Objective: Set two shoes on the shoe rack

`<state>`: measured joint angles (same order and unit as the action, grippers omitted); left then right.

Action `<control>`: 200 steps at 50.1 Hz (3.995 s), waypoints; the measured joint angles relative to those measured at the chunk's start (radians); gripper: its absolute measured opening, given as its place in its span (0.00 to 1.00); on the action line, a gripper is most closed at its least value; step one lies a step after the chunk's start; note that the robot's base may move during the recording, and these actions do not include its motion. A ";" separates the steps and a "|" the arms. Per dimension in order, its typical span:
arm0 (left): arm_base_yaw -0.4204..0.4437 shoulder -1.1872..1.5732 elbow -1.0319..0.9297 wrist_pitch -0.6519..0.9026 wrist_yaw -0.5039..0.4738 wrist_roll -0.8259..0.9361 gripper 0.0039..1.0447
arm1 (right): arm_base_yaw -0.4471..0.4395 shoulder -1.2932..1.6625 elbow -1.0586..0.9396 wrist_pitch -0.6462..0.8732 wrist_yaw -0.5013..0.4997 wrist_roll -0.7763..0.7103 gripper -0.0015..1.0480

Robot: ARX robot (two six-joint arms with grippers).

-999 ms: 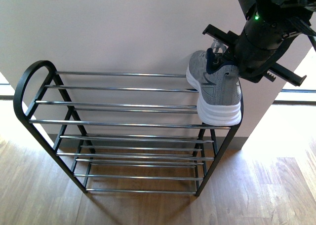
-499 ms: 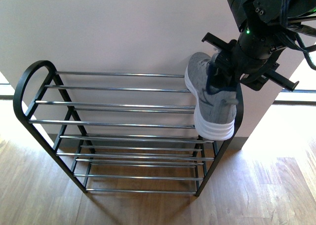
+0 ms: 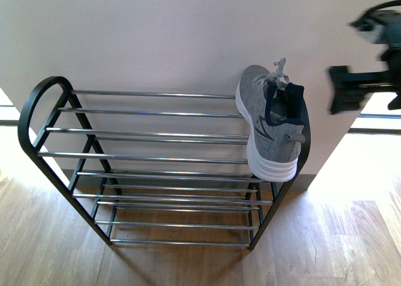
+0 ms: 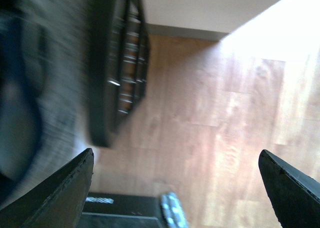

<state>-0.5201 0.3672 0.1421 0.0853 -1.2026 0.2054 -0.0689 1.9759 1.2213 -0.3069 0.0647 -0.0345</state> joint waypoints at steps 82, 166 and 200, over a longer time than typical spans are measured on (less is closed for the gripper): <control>0.000 0.000 0.000 0.000 0.001 0.000 0.01 | 0.064 -1.264 -1.176 0.969 -0.064 0.024 0.02; 0.000 0.000 0.000 0.000 -0.001 0.000 0.01 | 0.065 -1.970 -1.203 0.310 -0.064 0.024 0.02; 0.269 0.431 0.215 -0.159 0.969 -0.851 0.01 | 0.065 -1.970 -1.203 0.310 -0.064 0.025 0.91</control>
<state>-0.2516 0.7982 0.3569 -0.0734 -0.2337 -0.6456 -0.0036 0.0055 0.0185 0.0032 0.0002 -0.0097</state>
